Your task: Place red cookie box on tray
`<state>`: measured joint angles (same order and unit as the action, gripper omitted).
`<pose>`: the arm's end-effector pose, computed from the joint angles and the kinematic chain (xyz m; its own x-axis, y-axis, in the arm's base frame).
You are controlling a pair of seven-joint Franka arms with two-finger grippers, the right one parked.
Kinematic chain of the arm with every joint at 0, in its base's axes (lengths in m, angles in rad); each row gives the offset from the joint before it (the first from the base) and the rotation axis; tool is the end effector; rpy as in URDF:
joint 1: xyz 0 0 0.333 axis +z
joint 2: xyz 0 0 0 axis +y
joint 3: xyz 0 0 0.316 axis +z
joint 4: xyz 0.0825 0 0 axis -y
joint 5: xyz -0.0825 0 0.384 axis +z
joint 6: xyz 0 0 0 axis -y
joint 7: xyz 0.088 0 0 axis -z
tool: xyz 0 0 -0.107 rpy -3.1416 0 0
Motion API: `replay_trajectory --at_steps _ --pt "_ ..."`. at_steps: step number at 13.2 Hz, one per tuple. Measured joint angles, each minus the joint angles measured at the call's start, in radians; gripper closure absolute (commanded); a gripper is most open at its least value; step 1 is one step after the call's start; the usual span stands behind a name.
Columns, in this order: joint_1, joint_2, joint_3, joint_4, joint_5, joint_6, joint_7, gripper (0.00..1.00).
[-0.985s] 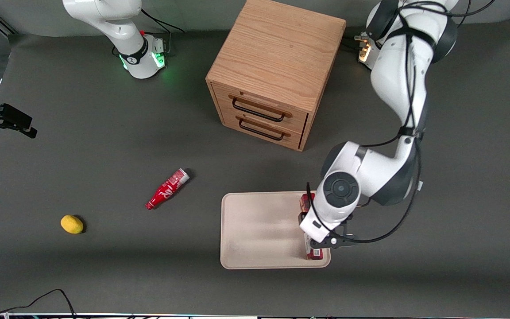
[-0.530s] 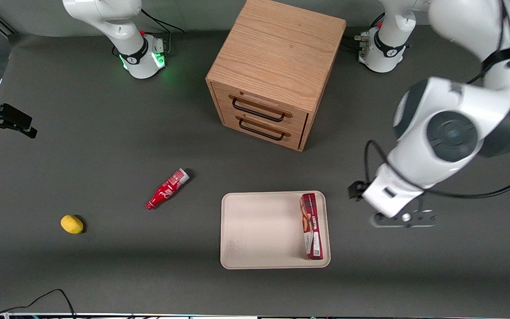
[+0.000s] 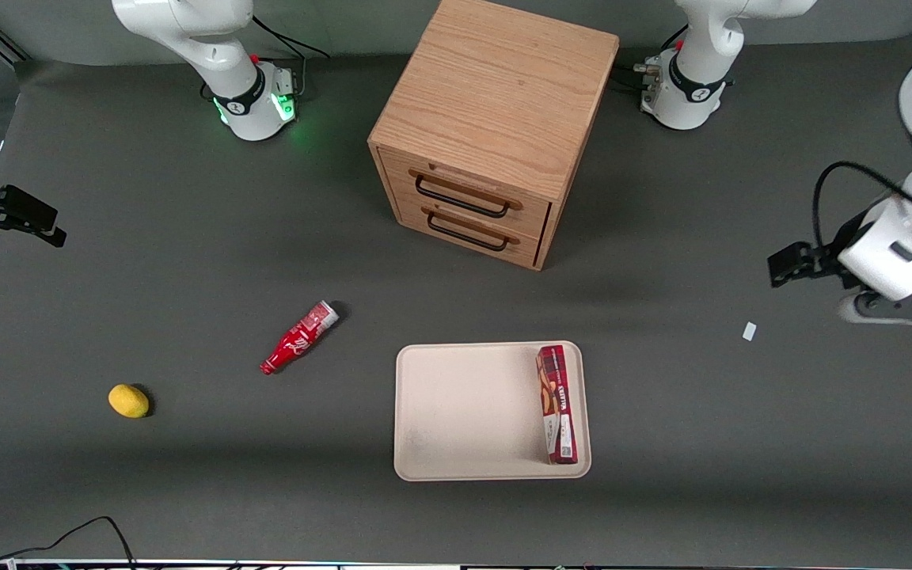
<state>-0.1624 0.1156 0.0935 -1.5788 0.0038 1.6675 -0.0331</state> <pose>0.5930 -0.0434 0.5629 0.9990 -0.0365 -0.0259 -0.0369 -0.9992 -0.0154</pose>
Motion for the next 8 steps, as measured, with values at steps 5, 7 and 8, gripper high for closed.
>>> replay_trajectory --at_steps 5,7,8 --pt "0.000 -0.130 0.068 -0.149 0.036 0.017 0.053 0.00" --pt "0.000 -0.155 0.070 -0.162 0.064 -0.003 0.053 0.00" --pt "0.000 -0.160 0.070 -0.163 0.066 -0.012 0.053 0.00"
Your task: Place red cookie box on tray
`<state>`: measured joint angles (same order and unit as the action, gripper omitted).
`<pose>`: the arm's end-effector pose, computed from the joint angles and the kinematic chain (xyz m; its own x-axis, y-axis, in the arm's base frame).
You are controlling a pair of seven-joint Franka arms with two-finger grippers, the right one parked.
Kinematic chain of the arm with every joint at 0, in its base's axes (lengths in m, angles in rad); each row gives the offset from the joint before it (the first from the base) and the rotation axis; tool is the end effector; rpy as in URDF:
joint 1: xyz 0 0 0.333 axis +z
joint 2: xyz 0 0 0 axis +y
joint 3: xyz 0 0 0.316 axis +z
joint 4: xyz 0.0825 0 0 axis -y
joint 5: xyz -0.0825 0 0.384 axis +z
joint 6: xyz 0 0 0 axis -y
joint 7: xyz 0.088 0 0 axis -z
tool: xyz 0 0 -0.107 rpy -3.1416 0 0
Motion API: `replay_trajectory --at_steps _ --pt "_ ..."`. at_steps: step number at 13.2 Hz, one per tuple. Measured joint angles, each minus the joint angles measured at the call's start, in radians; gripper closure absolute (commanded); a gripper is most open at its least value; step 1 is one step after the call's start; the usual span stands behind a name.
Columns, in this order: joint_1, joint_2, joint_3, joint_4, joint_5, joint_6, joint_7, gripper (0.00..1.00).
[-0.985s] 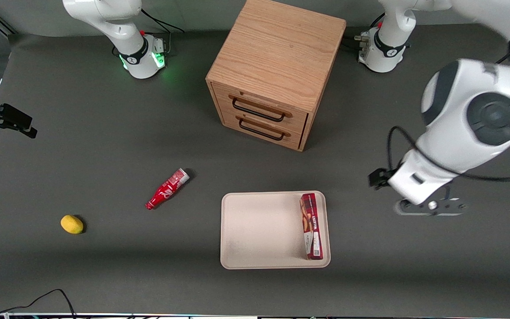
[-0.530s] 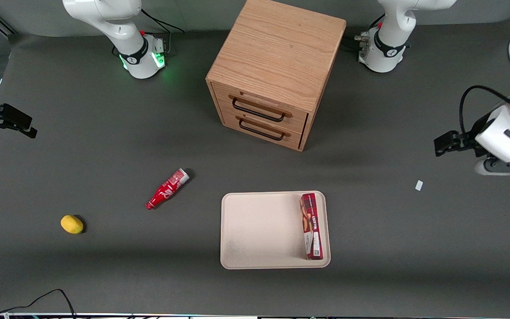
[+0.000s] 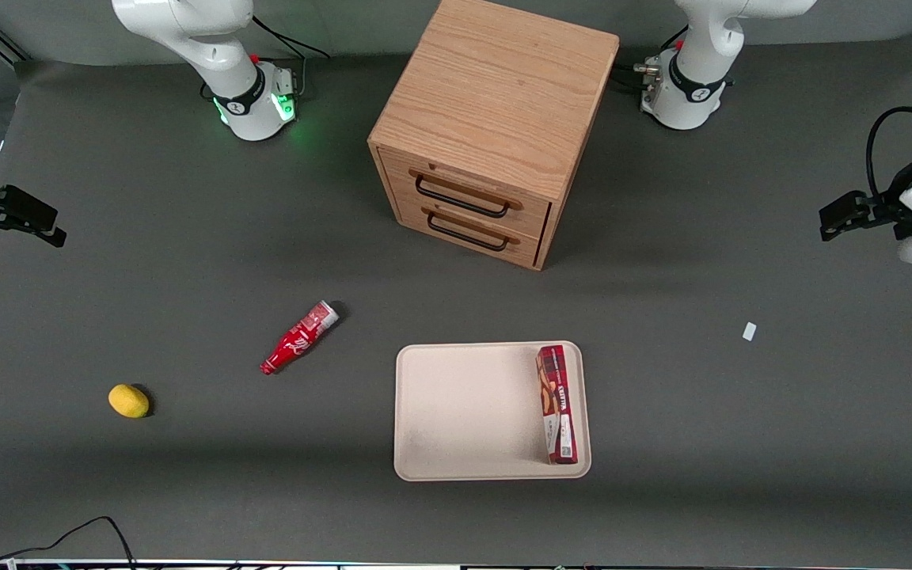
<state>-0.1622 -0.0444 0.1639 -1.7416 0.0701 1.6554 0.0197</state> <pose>0.5433 0.0095 0.5751 0.9987 -0.0243 -0.0438 -0.0270 -0.9977 -0.0614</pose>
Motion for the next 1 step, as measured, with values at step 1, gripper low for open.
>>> replay_trajectory --at_steps 1 --pt "0.000 -0.001 0.001 0.000 0.001 -0.003 0.000 0.00"
